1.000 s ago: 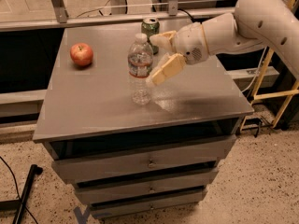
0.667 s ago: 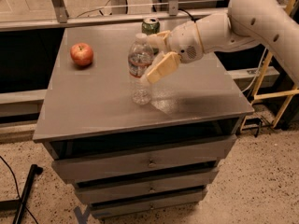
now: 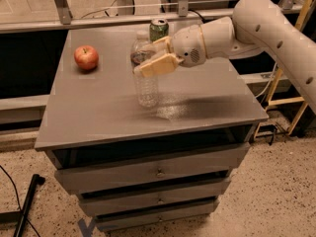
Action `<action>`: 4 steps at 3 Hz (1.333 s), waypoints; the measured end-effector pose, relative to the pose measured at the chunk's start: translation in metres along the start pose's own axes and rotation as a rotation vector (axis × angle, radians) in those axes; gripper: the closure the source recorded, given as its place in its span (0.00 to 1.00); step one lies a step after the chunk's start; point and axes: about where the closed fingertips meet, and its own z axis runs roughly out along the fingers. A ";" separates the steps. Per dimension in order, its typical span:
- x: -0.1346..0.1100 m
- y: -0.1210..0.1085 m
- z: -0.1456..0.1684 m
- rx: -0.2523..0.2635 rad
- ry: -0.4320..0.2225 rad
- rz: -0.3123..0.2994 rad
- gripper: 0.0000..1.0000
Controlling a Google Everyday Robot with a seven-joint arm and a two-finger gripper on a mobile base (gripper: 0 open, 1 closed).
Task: Move water bottle near apple
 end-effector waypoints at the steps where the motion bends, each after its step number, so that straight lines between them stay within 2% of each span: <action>1: -0.002 -0.006 -0.001 0.006 -0.052 -0.023 0.72; 2: -0.026 -0.018 -0.017 0.060 -0.075 -0.119 0.95; 3: -0.071 -0.047 -0.031 0.131 -0.043 -0.258 1.00; 4: -0.103 -0.071 -0.020 0.144 -0.051 -0.306 1.00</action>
Offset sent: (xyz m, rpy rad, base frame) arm 0.0386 -0.0310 0.0886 0.0948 -0.3355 -0.0681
